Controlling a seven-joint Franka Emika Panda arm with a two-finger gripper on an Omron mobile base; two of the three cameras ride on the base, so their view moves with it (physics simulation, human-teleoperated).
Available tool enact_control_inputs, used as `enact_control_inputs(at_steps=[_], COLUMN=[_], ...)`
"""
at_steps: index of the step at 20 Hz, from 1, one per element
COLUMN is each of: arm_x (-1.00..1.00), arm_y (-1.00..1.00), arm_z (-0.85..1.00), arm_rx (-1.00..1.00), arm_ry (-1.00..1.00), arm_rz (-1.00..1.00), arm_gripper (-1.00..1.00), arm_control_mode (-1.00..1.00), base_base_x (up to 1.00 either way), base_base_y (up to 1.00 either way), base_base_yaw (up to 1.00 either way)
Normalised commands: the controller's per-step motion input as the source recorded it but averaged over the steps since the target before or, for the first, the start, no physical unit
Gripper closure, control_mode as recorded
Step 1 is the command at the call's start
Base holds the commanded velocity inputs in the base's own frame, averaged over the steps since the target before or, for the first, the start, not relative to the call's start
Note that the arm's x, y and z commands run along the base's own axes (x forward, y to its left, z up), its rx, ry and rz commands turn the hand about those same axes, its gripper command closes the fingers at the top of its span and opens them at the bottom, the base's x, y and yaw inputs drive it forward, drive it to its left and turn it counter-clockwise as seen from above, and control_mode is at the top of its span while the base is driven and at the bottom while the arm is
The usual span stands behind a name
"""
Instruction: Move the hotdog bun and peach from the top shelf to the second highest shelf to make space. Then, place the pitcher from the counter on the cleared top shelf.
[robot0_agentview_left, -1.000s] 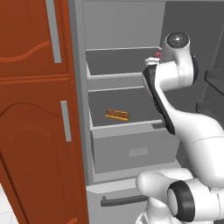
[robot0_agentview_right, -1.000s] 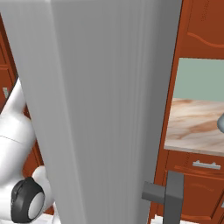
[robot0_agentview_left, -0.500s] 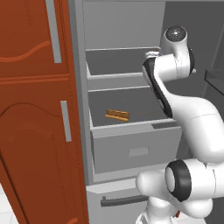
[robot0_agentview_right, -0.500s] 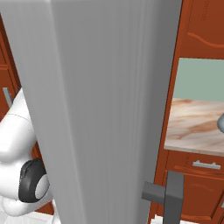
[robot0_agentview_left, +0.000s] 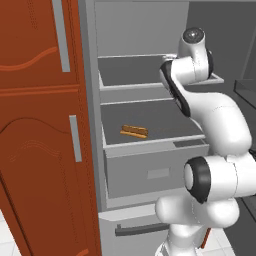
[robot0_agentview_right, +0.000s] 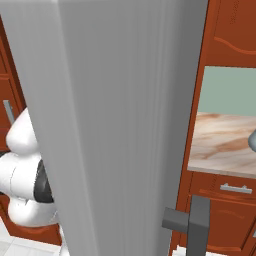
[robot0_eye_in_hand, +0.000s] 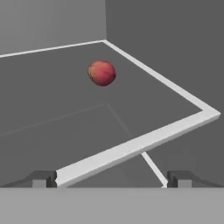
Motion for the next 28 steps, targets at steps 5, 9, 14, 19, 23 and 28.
enact_control_inputs(at_steps=[5,9,14,19,23,28], arm_x=[0.62,0.54,0.44,0.36,0.37,0.39], arm_y=[-0.27,-0.22,-0.09,-0.09,-0.13,-0.20], arm_z=[-0.01,-0.09,-0.16,-0.13,-0.08,-0.04], arm_rx=[0.00,0.00,0.00,0.00,0.00,0.00], arm_ry=[0.00,0.00,0.00,0.00,0.00,0.00], arm_rz=[0.00,0.00,0.00,0.00,0.00,0.00], arm_gripper=[-1.00,-1.00,-1.00,-1.00,-1.00,-1.00], arm_control_mode=[-1.00,-1.00,-1.00,-1.00,-1.00,-1.00], base_base_x=[0.00,0.00,0.00,0.00,0.00,0.00], base_base_y=[0.00,0.00,0.00,0.00,0.00,0.00], base_base_yaw=[0.00,0.00,0.00,0.00,0.00,0.00])
